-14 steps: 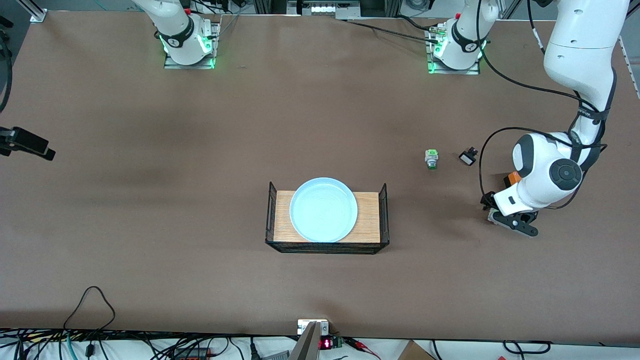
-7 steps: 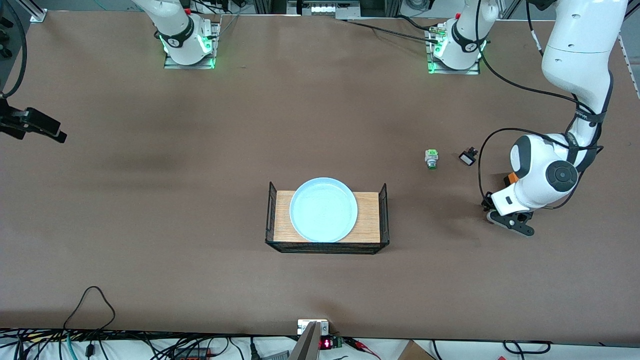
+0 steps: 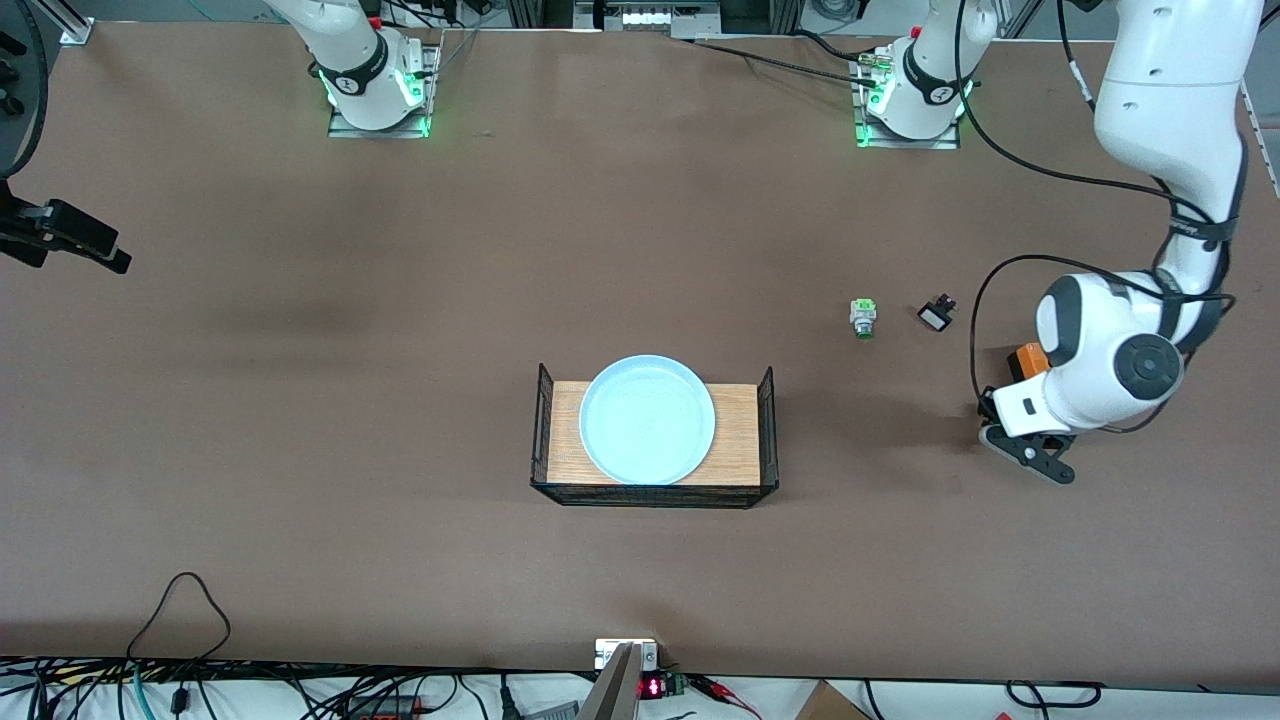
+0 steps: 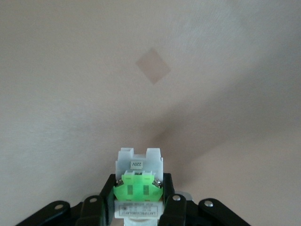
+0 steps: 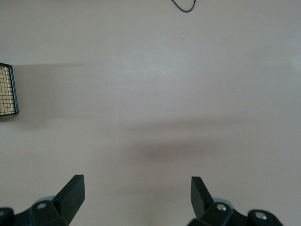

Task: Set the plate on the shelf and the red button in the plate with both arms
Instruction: 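Grasp the green-and-white switch with the left gripper and lift it, then carry the switch with the left gripper over the plate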

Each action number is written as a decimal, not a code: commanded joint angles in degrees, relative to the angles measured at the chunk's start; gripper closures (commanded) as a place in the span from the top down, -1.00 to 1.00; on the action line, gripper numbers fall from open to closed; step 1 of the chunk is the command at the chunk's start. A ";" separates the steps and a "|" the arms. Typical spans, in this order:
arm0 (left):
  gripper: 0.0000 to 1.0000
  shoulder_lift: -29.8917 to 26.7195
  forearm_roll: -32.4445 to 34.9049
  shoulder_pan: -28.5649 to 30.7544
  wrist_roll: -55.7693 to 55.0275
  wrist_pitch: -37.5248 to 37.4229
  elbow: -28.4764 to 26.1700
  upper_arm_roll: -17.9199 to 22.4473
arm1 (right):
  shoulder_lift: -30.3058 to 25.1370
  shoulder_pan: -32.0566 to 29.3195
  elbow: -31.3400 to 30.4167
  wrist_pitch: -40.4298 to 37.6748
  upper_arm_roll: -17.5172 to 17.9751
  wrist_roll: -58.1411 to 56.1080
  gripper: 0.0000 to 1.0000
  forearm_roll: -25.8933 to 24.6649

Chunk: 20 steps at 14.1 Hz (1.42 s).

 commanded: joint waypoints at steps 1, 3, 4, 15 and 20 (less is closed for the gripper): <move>-0.65 -0.57 -0.01 -2.21 0.01 -16.81 12.34 -1.02 | -0.10 0.01 1.48 -1.21 0.12 -1.36 1.00 -0.58; -0.65 -0.75 -0.27 -4.15 -2.71 -24.21 18.59 -1.55 | -0.10 0.62 1.48 -1.83 0.30 -1.27 1.00 -1.11; -0.65 -1.45 -0.54 -4.94 -3.86 -27.03 21.32 -3.12 | -0.02 0.89 1.48 -1.83 0.30 -1.36 1.00 -1.20; -0.64 2.92 -9.06 -17.77 -48.41 -32.95 39.78 -15.35 | -0.02 1.07 1.48 -3.59 0.29 -0.32 1.00 -2.17; -0.64 8.20 -8.54 -21.72 -48.96 -17.24 41.12 -15.09 | -0.10 0.98 1.48 -3.68 0.21 -1.36 1.00 -2.34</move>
